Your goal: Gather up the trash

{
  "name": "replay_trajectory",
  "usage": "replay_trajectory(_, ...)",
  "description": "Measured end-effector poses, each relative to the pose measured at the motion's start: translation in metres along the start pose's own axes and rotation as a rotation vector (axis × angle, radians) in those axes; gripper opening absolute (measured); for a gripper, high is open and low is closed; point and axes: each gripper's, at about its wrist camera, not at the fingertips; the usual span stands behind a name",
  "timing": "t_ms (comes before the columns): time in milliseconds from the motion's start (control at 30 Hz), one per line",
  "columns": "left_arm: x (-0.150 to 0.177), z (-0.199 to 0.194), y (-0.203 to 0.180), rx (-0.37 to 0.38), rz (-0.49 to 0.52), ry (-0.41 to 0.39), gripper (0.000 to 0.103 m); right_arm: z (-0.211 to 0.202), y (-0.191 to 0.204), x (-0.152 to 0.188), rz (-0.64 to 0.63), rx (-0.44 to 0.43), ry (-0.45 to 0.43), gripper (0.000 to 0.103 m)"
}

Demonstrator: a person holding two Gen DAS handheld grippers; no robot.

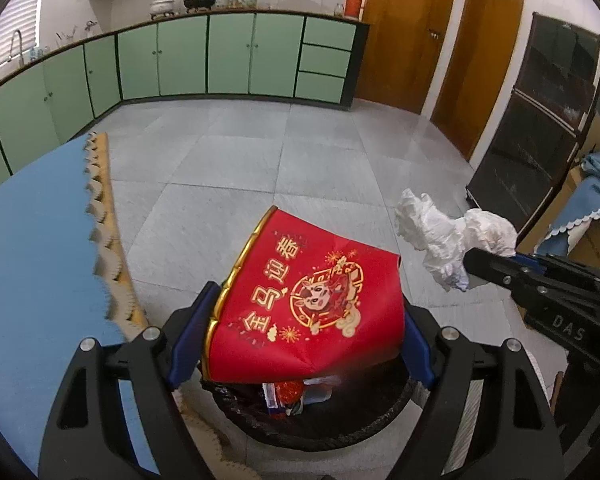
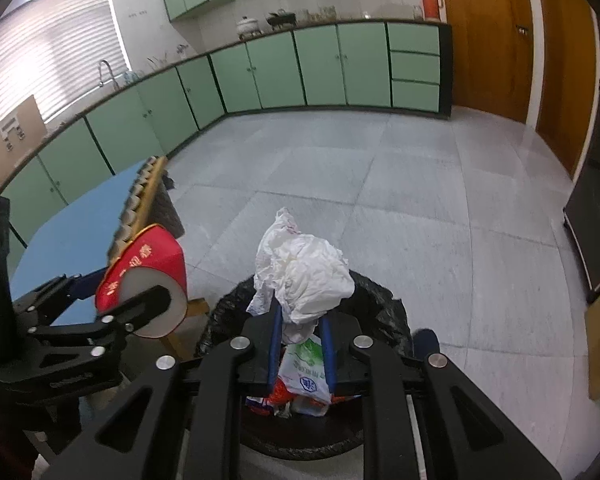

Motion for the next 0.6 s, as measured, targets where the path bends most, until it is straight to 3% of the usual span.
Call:
replay_trajectory(200, -0.005, 0.007, -0.002, 0.022, -0.006, 0.016, 0.081, 0.006, -0.010, -0.001, 0.023, 0.016, -0.002, 0.035)
replay_trajectory(433, -0.011, 0.005, 0.002, 0.056, -0.040, 0.019, 0.085, 0.000, -0.023, -0.004, 0.056, 0.035, -0.029, 0.043)
replay_trajectory(600, -0.020, -0.012, 0.009, 0.047, -0.058, -0.024, 0.085, -0.008, -0.022, -0.004, 0.051, 0.031, -0.043, 0.063)
Point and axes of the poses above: each gripper's, at about its wrist camera, not at the fingertips, and z roughly the way its jaws point, y to its left, x to its underside, and after that the axes turned 2 degrees about -y, right-handed
